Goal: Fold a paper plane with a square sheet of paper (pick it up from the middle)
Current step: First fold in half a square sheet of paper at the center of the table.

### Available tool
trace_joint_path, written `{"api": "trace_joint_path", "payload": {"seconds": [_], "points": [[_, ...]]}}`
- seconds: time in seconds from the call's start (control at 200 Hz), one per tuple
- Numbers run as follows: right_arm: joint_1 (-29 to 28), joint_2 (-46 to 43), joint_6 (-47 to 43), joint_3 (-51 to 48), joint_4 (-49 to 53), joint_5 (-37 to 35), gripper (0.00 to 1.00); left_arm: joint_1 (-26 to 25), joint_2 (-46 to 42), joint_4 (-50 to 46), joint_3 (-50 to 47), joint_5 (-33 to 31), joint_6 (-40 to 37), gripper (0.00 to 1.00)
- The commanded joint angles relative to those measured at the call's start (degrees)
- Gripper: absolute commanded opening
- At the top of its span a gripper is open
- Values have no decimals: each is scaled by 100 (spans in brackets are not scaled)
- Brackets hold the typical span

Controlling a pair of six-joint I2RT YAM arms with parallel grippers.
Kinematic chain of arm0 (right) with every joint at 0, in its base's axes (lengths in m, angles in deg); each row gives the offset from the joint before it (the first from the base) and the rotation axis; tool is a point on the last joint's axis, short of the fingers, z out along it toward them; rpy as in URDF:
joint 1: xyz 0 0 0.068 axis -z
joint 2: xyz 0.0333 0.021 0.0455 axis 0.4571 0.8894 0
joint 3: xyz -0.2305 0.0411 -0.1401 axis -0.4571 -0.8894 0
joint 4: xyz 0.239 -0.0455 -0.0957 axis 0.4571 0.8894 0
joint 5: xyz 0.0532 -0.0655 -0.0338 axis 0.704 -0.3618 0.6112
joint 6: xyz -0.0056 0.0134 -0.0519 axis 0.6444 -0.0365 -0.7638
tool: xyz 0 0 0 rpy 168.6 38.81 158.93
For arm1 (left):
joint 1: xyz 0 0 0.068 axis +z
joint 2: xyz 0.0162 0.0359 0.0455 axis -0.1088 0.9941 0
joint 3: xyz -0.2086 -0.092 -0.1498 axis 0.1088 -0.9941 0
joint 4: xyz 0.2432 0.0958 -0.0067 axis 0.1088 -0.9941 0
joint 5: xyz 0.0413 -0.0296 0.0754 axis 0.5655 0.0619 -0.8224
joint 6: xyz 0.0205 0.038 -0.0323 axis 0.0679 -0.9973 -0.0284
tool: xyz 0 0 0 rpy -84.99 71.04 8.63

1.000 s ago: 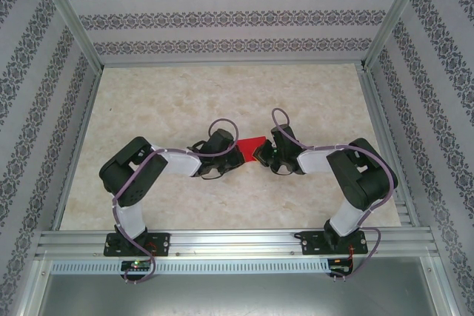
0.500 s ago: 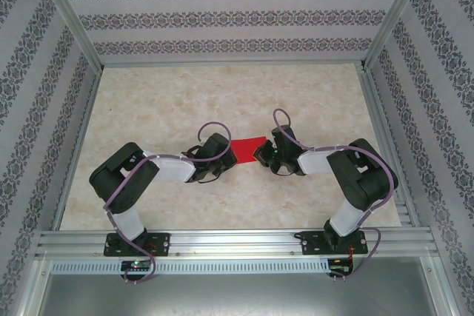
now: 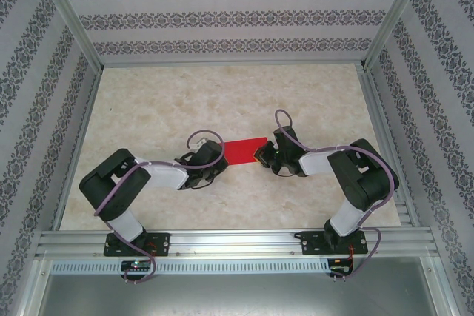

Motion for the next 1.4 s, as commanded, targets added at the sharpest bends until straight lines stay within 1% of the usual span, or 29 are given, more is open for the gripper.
{"api": "trace_joint_path", "payload": {"seconds": [0.0, 0.175, 0.28, 0.365, 0.45, 0.51, 0.609, 0.689, 0.809, 0.979, 1.169, 1.394], "points": [[185, 85, -131, -263, 606, -388, 0, -9, -114, -1024, -272, -603, 209, 0], [252, 46, -248, -208, 665, -387, 0, 47, -571, -1480, -264, -866, 87, 0], [235, 39, -329, -83, 676, -278, 0, 109, -948, -1446, -101, -866, -384, 0], [209, 13, -371, 10, 694, -218, 0, 114, -1139, -1062, 38, -569, -785, 0], [167, -7, -406, 94, 736, -190, 0, 114, -1105, -536, 115, -138, -911, 0], [147, -11, -427, 130, 731, -160, 0, 114, -905, -242, 205, 171, -894, 0], [121, -16, -463, 153, 680, -106, 0, 111, -333, 187, 424, 659, -831, 0], [115, -86, -467, 130, 550, -54, 0, 114, 37, 331, 562, 817, -733, 0], [44, -420, -592, 110, 473, -192, 0, 114, 159, -23, 707, 596, -692, 0], [-156, -535, -783, 385, 447, -64, 0, 114, 284, -319, 616, 526, -600, 0], [-512, -181, -729, 670, 527, -54, 0, 114, 428, -422, 525, 506, -437, 0], [-621, 301, -657, 827, 514, -10, 0, 114, 501, -1025, 633, 366, -231, 0]]}}
